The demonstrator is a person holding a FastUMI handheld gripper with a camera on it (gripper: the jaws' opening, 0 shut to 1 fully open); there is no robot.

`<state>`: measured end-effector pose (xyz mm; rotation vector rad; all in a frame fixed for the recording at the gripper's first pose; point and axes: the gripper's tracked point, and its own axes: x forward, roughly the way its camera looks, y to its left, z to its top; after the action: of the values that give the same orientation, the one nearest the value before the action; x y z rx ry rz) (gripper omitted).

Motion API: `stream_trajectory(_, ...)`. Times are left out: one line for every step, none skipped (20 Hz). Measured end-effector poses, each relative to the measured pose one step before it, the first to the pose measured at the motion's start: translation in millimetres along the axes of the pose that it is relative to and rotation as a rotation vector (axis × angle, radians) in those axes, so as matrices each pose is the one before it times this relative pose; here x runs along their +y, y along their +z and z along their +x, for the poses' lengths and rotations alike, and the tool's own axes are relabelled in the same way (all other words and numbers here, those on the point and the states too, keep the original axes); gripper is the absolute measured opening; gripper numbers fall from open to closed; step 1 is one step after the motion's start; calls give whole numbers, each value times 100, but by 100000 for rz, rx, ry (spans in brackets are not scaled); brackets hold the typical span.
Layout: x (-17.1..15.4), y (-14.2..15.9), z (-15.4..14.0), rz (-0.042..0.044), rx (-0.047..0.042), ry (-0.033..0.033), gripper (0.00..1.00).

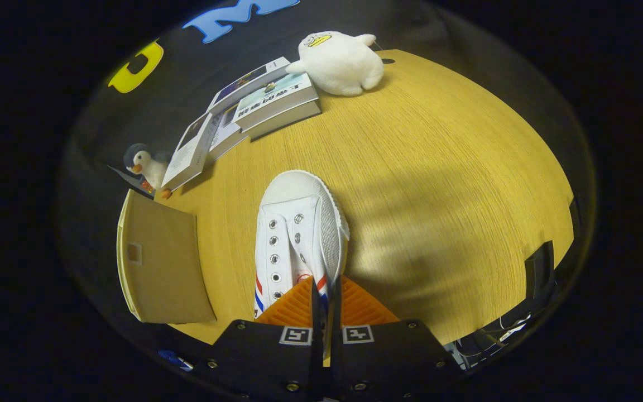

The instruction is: Open the storage box then place both shoes into the box .Put the left shoe in first, then the right shoe, with the right side of both shoes facing outward in a uniform manner.

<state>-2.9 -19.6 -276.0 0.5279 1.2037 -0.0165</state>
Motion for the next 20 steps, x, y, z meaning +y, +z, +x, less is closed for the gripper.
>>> stream_trajectory(730,261,-423,-536,-778,1056,6)
stream_trajectory(931,279,-477,-988,67,1552,5)
stream_trajectory(855,390,-371,-398,-831,1279,5)
stream_trajectory(948,287,-409,-820,-229,1504,5)
stream_trajectory(1126,466,-378,-759,-112,1879,5)
stream_trajectory(1107,256,-460,-322,-735,1713,5)
stream_trajectory(1003,258,-327,-748,-47,1573,5)
stream_trajectory(1179,336,-236,-735,-450,1676,5)
stream_trajectory(1151,355,-265,-1218,-531,1503,5)
stream_trajectory(1327,285,-215,-1388,-160,1511,5)
stream_trajectory(1019,345,-196,-1024,-559,1151,5)
stream_trajectory(1206,261,-109,-1457,-222,1318,5)
stream_trajectory(1165,333,-136,-1168,-497,1301,5)
stream_trajectory(1337,187,-167,-1435,68,1370,5)
stream_trajectory(1053,305,-1,-1299,-90,1248,5)
stream_trajectory(1169,312,-33,-1249,-662,1121,5)
stream_trajectory(1157,211,72,-1429,22,930,5)
stream_trajectory(1161,223,57,-1294,-471,926,5)
stream_trajectory(1160,152,168,-1632,206,1014,5)
stream_trajectory(1358,202,214,-1494,77,1214,5)
